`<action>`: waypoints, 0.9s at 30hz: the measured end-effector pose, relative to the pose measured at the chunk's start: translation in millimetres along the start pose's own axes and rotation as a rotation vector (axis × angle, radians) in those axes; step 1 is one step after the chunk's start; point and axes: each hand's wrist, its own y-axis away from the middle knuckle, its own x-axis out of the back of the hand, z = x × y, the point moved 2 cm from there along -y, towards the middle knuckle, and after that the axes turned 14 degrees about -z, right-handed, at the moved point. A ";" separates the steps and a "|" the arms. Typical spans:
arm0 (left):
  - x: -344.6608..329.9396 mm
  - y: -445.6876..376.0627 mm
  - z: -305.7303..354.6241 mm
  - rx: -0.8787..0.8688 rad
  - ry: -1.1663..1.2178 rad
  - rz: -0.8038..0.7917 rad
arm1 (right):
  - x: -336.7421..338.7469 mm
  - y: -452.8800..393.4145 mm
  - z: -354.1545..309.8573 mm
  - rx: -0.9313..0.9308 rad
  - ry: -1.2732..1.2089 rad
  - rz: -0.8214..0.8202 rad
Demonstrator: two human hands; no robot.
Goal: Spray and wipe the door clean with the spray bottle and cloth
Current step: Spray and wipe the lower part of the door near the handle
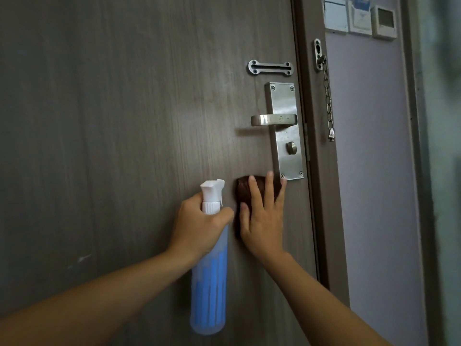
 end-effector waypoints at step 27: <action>25.2 0.7 11.2 -0.034 -0.006 -0.044 | -13.8 51.6 11.5 0.177 0.110 -0.108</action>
